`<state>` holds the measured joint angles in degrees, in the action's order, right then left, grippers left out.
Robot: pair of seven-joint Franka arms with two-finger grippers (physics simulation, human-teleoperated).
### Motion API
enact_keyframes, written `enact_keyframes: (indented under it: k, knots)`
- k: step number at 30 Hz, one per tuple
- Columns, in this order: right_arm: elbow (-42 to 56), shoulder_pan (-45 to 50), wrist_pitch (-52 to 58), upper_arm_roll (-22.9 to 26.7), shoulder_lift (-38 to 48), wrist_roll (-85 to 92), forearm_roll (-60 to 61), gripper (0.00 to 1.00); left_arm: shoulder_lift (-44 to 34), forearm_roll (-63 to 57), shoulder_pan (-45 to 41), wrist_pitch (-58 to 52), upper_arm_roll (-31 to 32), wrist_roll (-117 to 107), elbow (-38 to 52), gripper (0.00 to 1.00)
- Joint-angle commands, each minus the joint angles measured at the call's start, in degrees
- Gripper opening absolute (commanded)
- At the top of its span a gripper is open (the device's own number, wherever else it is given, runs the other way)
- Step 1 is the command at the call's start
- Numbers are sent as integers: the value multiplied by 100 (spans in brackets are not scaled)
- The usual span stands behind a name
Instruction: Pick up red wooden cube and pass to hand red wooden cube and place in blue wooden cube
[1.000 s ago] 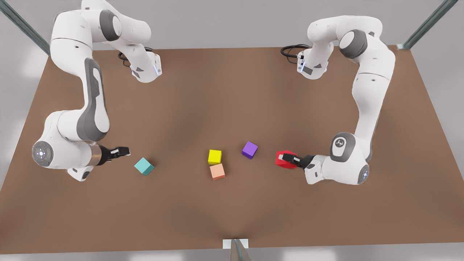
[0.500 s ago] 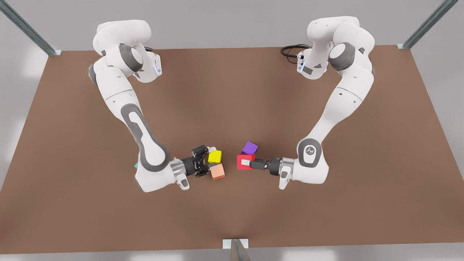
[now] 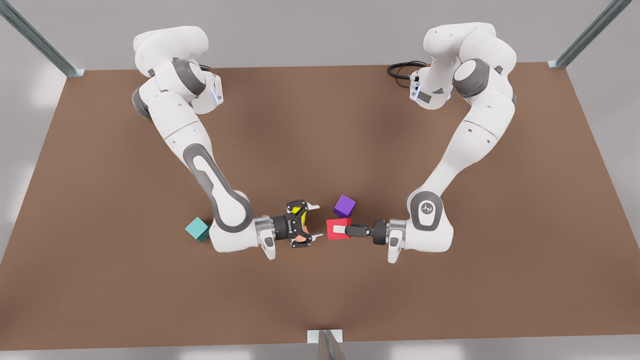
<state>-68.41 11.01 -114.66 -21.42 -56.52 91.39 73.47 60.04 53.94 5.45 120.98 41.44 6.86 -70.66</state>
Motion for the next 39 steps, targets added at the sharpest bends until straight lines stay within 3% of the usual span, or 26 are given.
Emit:
enact_keyframes:
  k: [1,39]
  knots:
    - [3,15,-549,-3,1,2656,273,100,-10,64,0,49,4,642,0,62]
    - [425,542,-1304,-205,-377,2401,1099,100,-10,72,-105,330,13,642,-9,62]
